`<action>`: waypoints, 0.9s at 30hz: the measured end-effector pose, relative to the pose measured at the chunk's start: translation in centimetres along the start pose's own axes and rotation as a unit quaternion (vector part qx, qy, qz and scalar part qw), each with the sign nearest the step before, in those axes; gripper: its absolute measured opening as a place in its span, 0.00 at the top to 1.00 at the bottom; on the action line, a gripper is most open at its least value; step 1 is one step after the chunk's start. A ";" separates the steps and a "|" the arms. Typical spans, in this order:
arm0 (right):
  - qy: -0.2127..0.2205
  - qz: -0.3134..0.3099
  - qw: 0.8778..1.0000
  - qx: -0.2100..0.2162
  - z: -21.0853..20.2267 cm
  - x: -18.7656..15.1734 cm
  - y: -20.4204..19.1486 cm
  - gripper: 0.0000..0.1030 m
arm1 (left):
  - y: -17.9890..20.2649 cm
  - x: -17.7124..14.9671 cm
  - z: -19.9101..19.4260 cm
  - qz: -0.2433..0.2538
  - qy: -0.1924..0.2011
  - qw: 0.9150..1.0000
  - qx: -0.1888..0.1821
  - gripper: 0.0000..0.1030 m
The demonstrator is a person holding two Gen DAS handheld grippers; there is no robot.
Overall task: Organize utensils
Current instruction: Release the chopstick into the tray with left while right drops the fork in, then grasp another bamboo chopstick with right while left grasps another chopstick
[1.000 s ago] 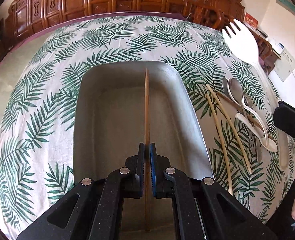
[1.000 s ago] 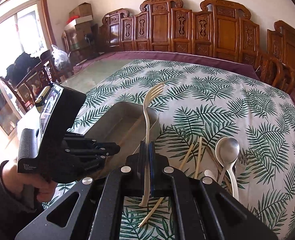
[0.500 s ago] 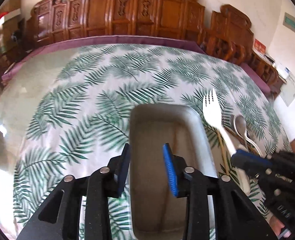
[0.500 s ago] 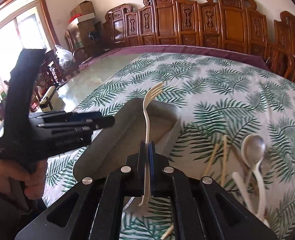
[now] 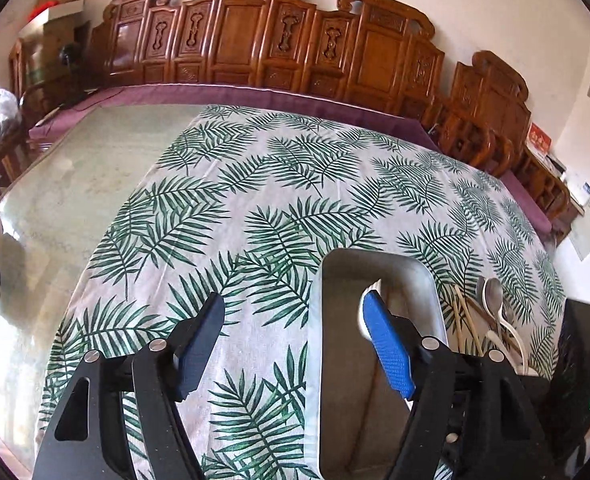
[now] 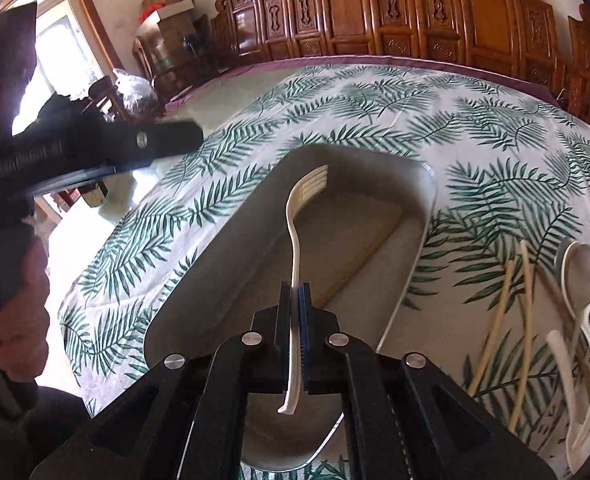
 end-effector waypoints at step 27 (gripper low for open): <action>0.022 -0.001 0.995 -0.095 -6.9 -6.5 13.2 0.74 | 11.6 -4.1 -1.7 0.077 0.021 0.995 -0.052 0.20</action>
Point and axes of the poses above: each gripper's, at about its wrist camera, not at the fingertips, and z roughly the way its jaws point, y to its right, x to its top, the point moved 1 cm from there along z, roughly the way its jaws point, and after that the axes turned 11 degrees about -x, right-handed, at the moved point
